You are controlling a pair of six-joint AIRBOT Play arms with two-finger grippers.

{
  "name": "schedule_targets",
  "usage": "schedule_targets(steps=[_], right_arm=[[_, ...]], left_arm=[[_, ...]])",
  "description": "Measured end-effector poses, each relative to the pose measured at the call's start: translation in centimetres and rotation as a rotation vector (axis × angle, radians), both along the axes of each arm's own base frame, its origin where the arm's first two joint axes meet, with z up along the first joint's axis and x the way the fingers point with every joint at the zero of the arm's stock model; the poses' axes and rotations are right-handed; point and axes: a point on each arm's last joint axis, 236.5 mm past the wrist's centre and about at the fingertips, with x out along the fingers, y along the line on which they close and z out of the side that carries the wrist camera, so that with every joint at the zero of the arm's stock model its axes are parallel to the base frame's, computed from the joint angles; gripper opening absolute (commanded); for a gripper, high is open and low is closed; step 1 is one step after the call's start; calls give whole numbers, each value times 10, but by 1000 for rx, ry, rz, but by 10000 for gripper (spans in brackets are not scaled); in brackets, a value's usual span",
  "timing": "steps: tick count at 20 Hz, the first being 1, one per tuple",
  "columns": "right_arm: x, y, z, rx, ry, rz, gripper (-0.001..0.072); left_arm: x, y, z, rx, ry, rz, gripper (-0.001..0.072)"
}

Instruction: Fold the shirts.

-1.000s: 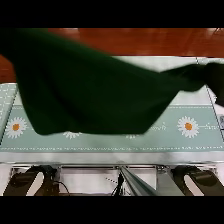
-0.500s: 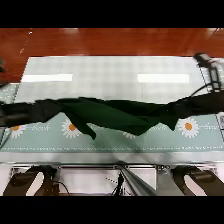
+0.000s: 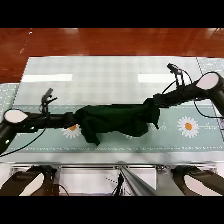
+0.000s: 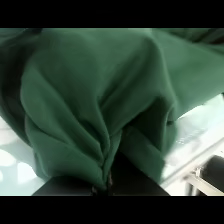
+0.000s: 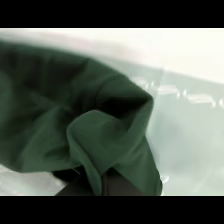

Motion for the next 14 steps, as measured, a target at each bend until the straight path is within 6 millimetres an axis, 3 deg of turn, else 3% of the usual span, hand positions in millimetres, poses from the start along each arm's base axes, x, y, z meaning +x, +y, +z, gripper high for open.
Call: schedule_targets(steps=[1,2,3,5,7,10,12,13,14], right_arm=[[5,0,-3,2,-5,-10,388],[9,0,-2,2,-16,-14,404],[14,0,3,1,-32,-10,406],[21,-6,19,-38,-85,18,430],[23,-25,38,-133,-135,60,439],[7,-72,50,-331,-125,97,439],[-12,-96,45,-377,-70,76,439],[-23,-101,38,-365,-36,60,445],[-33,-100,29,-332,-2,41,520]], left_arm=[[2,0,-7,8,13,3,27],[4,0,-11,12,23,4,43],[8,1,-12,13,24,7,138],[15,4,-4,1,21,0,443],[23,11,11,-16,12,-9,474],[19,34,25,4,26,-38,484],[4,50,22,49,62,-63,631],[-6,55,18,67,88,-71,632],[-17,58,13,78,116,-80,700]])
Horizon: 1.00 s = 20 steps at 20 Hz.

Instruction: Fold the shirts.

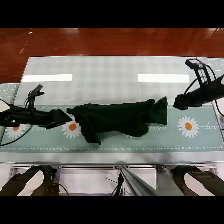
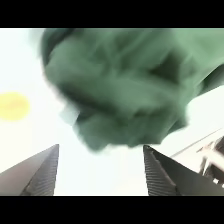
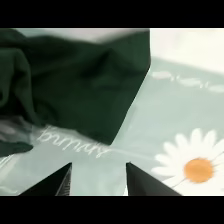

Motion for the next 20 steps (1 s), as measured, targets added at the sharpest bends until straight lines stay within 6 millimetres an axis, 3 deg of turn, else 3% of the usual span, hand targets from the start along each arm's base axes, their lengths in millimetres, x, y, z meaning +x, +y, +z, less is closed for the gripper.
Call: schedule_targets(steps=[3,6,9,16,18,19,20], right_arm=[[-28,21,-31,146,93,-47,551],[-40,55,-47,324,120,-75,551],[-34,72,-54,422,83,-117,551],[-17,77,-57,473,7,-178,551],[-16,77,-58,477,4,-182,551],[-16,77,-58,479,3,-184,552],[-15,77,-57,481,0,-186,551]], left_arm=[[-30,-6,-15,-4,67,-16,720],[-48,-20,-28,-19,101,-41,720],[-57,-38,-41,0,87,-96,720],[-65,-86,-76,48,64,-198,709],[-56,-97,-84,40,59,-159,267],[-53,-97,-89,50,55,-146,107],[-46,-99,-93,53,46,-114,27]])
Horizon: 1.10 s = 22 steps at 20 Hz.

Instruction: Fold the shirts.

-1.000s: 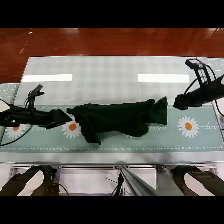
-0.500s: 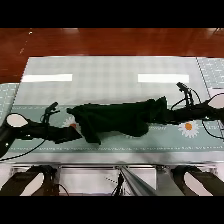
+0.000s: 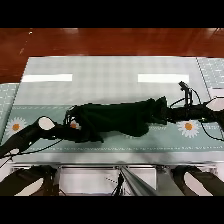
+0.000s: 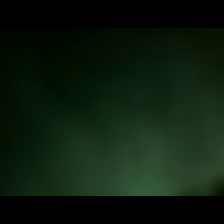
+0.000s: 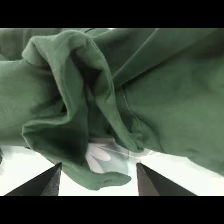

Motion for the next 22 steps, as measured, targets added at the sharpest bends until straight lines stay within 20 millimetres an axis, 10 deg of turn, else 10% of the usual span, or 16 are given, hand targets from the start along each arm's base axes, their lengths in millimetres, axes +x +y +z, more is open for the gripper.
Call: schedule_targets(steps=[9,18,22], right_arm=[[-8,5,-26,25,55,24,554],[-29,63,-61,139,127,183,538],[-29,87,-71,93,79,238,34]], left_arm=[[14,-8,-1,-17,-24,53,25],[18,-15,12,-59,-43,76,25],[21,-19,20,-83,-51,85,25]])
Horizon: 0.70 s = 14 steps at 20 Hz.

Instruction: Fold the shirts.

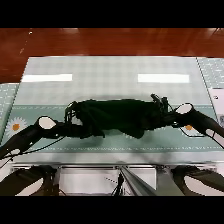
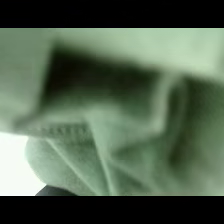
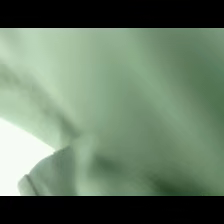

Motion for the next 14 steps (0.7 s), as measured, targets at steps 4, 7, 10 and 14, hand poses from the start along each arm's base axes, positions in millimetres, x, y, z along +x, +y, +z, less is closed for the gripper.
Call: schedule_targets(steps=[4,7,10,14], right_arm=[[9,11,20,26,-55,20,31],[18,17,64,72,-155,52,31],[31,16,135,118,-324,56,31],[45,1,254,155,-634,-5,31]], left_arm=[[27,-8,40,-51,-123,7,24],[66,-11,106,-109,-313,31,25],[96,-3,197,-171,-540,70,25],[108,29,346,-235,-891,154,25]])
